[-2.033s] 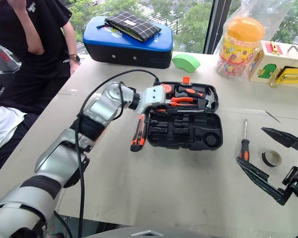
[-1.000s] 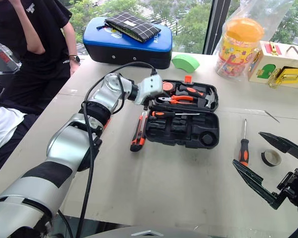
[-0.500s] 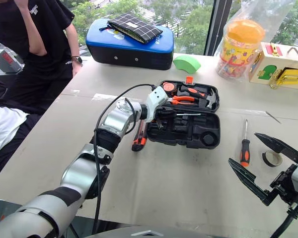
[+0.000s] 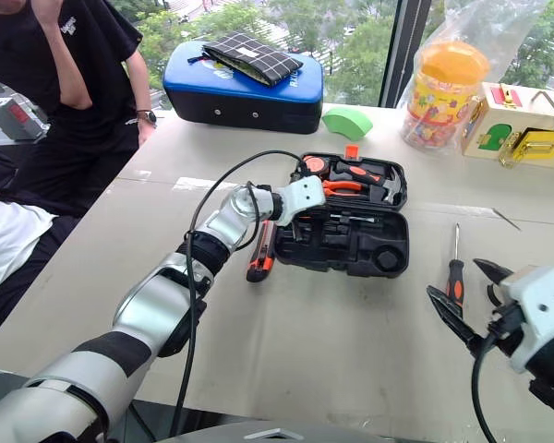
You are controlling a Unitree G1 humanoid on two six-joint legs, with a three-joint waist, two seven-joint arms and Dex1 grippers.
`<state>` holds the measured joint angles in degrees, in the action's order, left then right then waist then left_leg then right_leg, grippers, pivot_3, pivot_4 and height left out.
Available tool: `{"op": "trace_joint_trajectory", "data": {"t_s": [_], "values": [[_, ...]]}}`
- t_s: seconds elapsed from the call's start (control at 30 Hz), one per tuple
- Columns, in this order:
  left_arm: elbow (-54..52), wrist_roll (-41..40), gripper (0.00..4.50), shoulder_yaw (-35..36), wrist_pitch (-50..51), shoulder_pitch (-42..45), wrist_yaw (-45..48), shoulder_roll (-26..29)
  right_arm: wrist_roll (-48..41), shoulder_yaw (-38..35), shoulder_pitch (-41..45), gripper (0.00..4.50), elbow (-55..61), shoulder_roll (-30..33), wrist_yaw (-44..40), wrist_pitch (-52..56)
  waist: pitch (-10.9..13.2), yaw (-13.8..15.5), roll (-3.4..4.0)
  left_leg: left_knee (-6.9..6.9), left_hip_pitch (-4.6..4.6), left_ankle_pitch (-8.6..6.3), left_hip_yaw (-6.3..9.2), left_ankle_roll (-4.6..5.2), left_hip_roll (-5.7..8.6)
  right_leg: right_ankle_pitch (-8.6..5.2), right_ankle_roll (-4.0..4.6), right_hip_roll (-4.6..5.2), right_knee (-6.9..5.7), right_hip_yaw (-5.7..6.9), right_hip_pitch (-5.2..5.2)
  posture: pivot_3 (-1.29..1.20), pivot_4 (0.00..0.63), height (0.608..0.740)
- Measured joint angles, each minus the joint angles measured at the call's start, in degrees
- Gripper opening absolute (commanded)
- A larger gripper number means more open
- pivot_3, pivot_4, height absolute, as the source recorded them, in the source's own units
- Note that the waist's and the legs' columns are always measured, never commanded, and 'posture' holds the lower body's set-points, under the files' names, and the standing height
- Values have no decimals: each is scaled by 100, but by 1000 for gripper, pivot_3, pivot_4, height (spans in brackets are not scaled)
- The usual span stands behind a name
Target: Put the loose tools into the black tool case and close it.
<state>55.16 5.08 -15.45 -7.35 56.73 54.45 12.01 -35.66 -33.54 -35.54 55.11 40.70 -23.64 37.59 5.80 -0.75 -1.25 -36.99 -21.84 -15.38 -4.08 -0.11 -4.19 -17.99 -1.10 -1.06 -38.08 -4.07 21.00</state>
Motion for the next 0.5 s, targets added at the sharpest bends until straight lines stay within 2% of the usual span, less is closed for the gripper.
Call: {"op": "trace_joint_trajectory", "data": {"t_s": [0.03,0.07,0.1,0.13,0.17,0.3,0.33,0.37,0.4,0.5], "values": [[-161,-358,60,231,297,-71,373,21,128,129,140,4206,19,80,270,327,1,-3,-2,-2,-8,1,2,-2,-2,0,0,-2,-2,3,9,0,150,740],[-670,-847,582,456,864,-238,860,150,149,290,503,4206,-18,103,616,817,6,-25,-4,-2,-11,11,0,-20,-8,0,0,-5,-6,-1,18,0,150,740],[-1174,-1261,791,593,1409,-353,1268,279,153,416,829,4206,-96,57,918,1220,12,-41,-1,-4,-20,15,1,-27,-11,0,1,-7,-10,-4,27,0,150,740],[-1674,-1560,1210,663,1853,-443,1539,431,163,545,1101,4206,-199,7,1144,1541,14,-44,1,-4,-20,16,2,-28,-12,0,1,-8,-11,-7,32,0,150,740],[-2599,-1986,1672,727,2527,-664,1883,776,188,750,1557,4206,-382,-128,1489,2052,16,-50,7,2,-17,17,4,-29,-13,-1,2,-6,-11,-8,32,0,150,740],[-4918,-2897,3540,816,4002,-1300,2440,1724,304,1072,2544,4206,-1038,-674,2170,3344,9,-12,37,22,-6,17,5,-29,-10,-2,4,-2,-7,-37,31,0,150,740],[-5257,-3041,3706,813,4243,-1407,2459,1833,338,1139,2692,4206,-1153,-737,2236,3520,8,5,39,21,-7,17,5,-29,-7,-3,2,0,-6,-38,31,0,150,740],[-5712,-3246,4437,808,4544,-1577,2470,1994,389,1255,2897,3656,-1304,-815,2309,3733,8,21,39,15,-11,16,6,-29,-6,-5,-3,3,-5,-40,31,0,150,740],[-6121,-3430,4500,807,4783,-1721,2469,2139,424,1319,3053,3346,-1475,-930,2351,3898,9,31,37,9,-15,16,7,-28,-3,-7,-6,4,-2,-43,28,0,150,740],[-6828,-3697,4500,812,5083,-1936,2452,2414,472,1452,3299,1781,-1691,-1057,2362,4102,9,23,31,-9,-9,2,10,-4,0,-7,-13,4,-2,-54,15,0,150,740]]}}
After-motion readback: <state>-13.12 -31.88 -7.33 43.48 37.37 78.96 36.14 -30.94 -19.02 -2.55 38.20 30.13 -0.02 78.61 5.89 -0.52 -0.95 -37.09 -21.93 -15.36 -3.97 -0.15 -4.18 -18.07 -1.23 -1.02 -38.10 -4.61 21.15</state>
